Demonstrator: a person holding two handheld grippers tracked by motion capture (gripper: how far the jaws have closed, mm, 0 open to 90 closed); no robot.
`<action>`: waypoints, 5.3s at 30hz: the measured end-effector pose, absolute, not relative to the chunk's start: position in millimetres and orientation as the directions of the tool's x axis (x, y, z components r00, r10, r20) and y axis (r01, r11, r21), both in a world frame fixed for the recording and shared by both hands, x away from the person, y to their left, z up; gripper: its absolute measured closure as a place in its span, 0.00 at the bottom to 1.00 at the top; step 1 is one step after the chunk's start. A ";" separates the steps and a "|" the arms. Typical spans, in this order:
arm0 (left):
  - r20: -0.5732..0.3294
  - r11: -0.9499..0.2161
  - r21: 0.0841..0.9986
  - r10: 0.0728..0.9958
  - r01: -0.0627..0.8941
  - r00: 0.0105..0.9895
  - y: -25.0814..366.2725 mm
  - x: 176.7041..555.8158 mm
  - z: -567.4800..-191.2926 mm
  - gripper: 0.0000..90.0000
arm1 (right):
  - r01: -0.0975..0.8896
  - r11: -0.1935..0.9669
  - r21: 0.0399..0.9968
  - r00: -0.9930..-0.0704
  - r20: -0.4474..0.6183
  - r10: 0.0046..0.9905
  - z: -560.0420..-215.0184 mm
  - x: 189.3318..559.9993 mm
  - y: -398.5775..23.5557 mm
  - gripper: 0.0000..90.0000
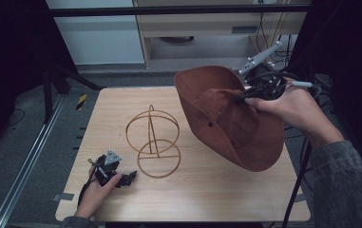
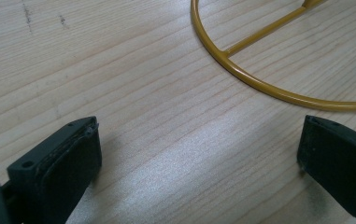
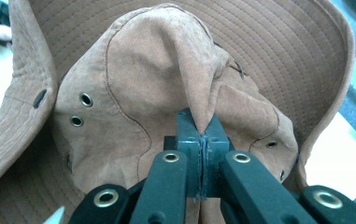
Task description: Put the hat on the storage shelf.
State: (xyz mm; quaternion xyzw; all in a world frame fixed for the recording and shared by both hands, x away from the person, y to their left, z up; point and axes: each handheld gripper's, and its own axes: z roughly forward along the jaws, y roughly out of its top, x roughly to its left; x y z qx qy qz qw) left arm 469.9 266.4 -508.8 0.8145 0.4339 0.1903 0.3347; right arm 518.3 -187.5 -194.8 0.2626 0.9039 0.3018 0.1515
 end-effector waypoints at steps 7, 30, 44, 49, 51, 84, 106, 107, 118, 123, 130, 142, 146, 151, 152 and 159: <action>0.020 -0.402 0.709 0.833 0.579 0.553 266.6 469.9 -508.7 0.00 | 0.361 0.663 0.656 -0.818 -0.118 0.562 -190.3 520.1 -173.2 0.99; 0.019 -0.397 0.713 0.836 0.578 0.549 266.2 470.0 -509.0 0.00 | 0.284 0.609 0.740 -0.821 -0.141 0.554 -169.6 516.1 -137.1 0.99; 0.020 -0.399 0.711 0.835 0.580 0.550 266.3 470.0 -508.8 0.00 | 0.234 0.603 0.763 -0.841 -0.152 0.519 -158.5 518.9 -98.7 0.99; 0.020 -0.399 0.710 0.835 0.580 0.550 266.3 470.0 -508.7 0.00 | 0.227 0.608 0.761 -0.846 -0.154 0.510 -156.4 520.3 -86.1 0.99; 0.020 -0.399 0.711 0.835 0.579 0.551 266.3 470.0 -508.8 0.00 | 0.221 0.614 0.758 -0.851 -0.157 0.501 -155.5 520.8 -77.9 0.99; 0.019 -0.405 0.707 0.831 0.580 0.556 265.9 469.8 -508.4 0.00 | 0.171 0.637 0.751 -0.900 -0.144 0.412 -159.4 520.0 -16.3 0.99; 0.016 -0.402 0.708 0.832 0.581 0.555 265.7 469.7 -508.4 0.00 | 0.170 0.648 0.742 -0.915 -0.125 0.383 -170.3 521.2 0.2 0.99; 0.016 -0.402 0.708 0.831 0.581 0.556 265.7 469.8 -508.4 0.00 | 0.172 0.645 0.744 -0.914 -0.123 0.386 -171.1 521.2 0.8 0.99; 0.016 -0.403 0.707 0.831 0.581 0.557 265.7 469.9 -508.4 0.00 | 0.175 0.648 0.741 -0.918 -0.115 0.380 -176.3 523.7 4.1 0.99; 0.018 -0.404 0.707 0.831 0.581 0.555 265.6 469.9 -508.4 0.00 | 0.179 0.650 0.739 -0.919 -0.111 0.380 -179.3 524.3 7.0 0.99; 0.017 -0.404 0.707 0.831 0.581 0.556 265.6 469.9 -508.4 0.00 | 0.183 0.654 0.734 -0.921 -0.105 0.376 -183.8 525.1 9.5 0.99; 0.017 -0.404 0.707 0.831 0.581 0.557 265.6 469.9 -508.4 0.00 | 0.194 0.658 0.728 -0.922 -0.094 0.376 -191.1 526.7 11.7 0.98; 0.016 -0.404 0.707 0.830 0.581 0.558 265.7 469.9 -508.4 0.00 | 0.195 0.659 0.726 -0.924 -0.089 0.372 -193.2 527.2 12.8 0.98; 0.016 -0.404 0.707 0.830 0.580 0.558 265.7 469.9 -508.4 0.00 | 0.195 0.658 0.727 -0.924 -0.088 0.371 -194.9 527.8 13.5 0.98; 0.016 -0.404 0.707 0.830 0.580 0.558 265.7 469.9 -508.4 0.00 | 0.195 0.658 0.727 -0.924 -0.088 0.371 -194.9 527.8 13.5 0.98; 0.016 -0.403 0.707 0.830 0.581 0.558 265.7 469.9 -508.4 0.00 | 0.203 0.656 0.727 -0.922 -0.083 0.378 -196.8 530.5 15.3 0.98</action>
